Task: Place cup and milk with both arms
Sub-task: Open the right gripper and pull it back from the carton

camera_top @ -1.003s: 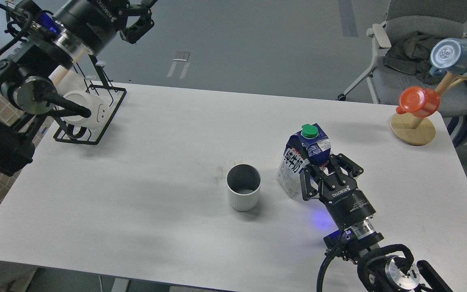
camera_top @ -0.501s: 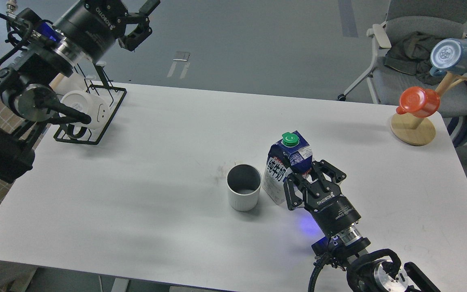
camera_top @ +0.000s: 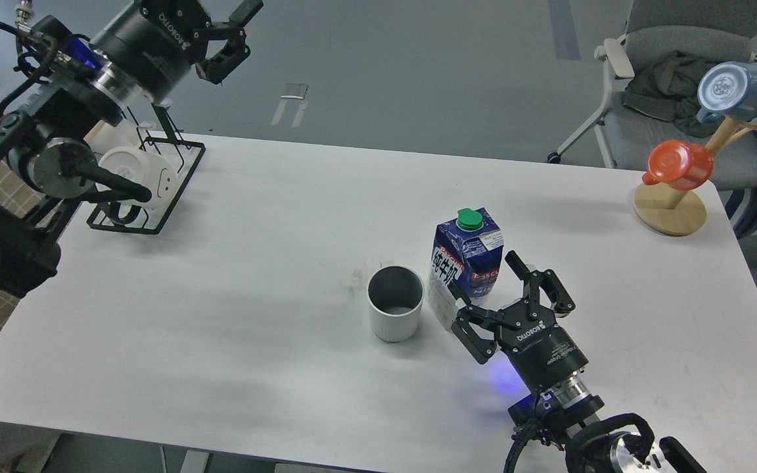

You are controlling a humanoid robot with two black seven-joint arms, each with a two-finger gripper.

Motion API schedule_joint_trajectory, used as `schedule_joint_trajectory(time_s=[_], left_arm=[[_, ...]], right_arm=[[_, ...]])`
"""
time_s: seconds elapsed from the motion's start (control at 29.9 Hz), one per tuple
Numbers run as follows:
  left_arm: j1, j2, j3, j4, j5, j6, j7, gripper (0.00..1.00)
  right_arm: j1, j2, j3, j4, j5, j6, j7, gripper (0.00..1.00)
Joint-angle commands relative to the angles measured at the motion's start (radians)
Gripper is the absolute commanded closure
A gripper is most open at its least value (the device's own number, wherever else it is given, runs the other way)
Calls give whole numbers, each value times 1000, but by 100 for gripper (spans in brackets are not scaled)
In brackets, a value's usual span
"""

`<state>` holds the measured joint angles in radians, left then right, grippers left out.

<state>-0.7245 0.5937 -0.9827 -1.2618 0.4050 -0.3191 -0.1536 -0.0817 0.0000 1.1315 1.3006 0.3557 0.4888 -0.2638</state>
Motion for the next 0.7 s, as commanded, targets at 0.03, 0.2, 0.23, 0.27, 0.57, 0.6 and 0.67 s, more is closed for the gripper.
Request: schedule_joint_trajectory(time_s=[0.03,0.2,0.23,0.27,0.57,0.6,0.67], left_arm=[[-1,-2,1,1,0,0,-1,2],[0,-6,-1,1,0,0,-1,2],[0,-6,-1,1,0,0,-1,2],[0,-9,-1,1,0,0,-1,2],[-1,-6,-5,1,0,-2,-1,2],[-1,-6,-5,1,0,-2,-1,2],[0,-11,-7,1,0,0,-3,2]], right_arm=[[-78,0,1,-9,-3,0,1,0],[-127,-47,30,-9,-1,0,5,0],[-127,-58,33,-9,-1,0,5,0],[-125,-70,51,-4,0,0,6,0],[-37,-98,281,-18,-3,0,-2,0],[-18,-101,287,-20,-4,0,-3,0],[64,-144,287,-34,-4,0,-5,0]])
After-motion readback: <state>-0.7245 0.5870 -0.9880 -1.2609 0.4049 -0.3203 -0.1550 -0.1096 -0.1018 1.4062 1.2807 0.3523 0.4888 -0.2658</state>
